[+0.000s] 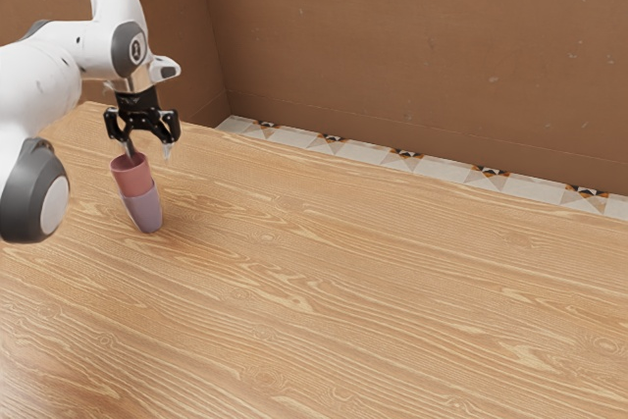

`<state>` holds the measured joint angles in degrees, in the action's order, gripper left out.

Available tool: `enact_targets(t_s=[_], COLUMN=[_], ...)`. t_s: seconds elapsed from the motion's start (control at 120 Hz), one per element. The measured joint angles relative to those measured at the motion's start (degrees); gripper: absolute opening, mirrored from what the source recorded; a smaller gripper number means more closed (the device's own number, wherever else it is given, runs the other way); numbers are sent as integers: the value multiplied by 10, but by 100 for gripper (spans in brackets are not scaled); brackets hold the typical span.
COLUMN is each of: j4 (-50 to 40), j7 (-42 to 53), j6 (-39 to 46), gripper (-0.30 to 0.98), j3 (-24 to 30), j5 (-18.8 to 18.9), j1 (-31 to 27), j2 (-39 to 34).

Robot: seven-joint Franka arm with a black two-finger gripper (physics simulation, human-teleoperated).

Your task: Place the right cup onto the left cup

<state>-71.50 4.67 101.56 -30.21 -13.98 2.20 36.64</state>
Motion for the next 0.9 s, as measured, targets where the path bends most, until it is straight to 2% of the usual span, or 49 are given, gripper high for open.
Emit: enact_targets(t_s=[0.3,0.575,0.708,0.9], j4=[-62,-123,-130,-146], j7=[7,9,10,7], j6=[-14,-60,-87,-111], gripper=[65,68,68,68], j3=[30,117,171,216], j5=[21,63,69,77], j1=[12,27,33,49], j2=[-130,-250,-282,-313])
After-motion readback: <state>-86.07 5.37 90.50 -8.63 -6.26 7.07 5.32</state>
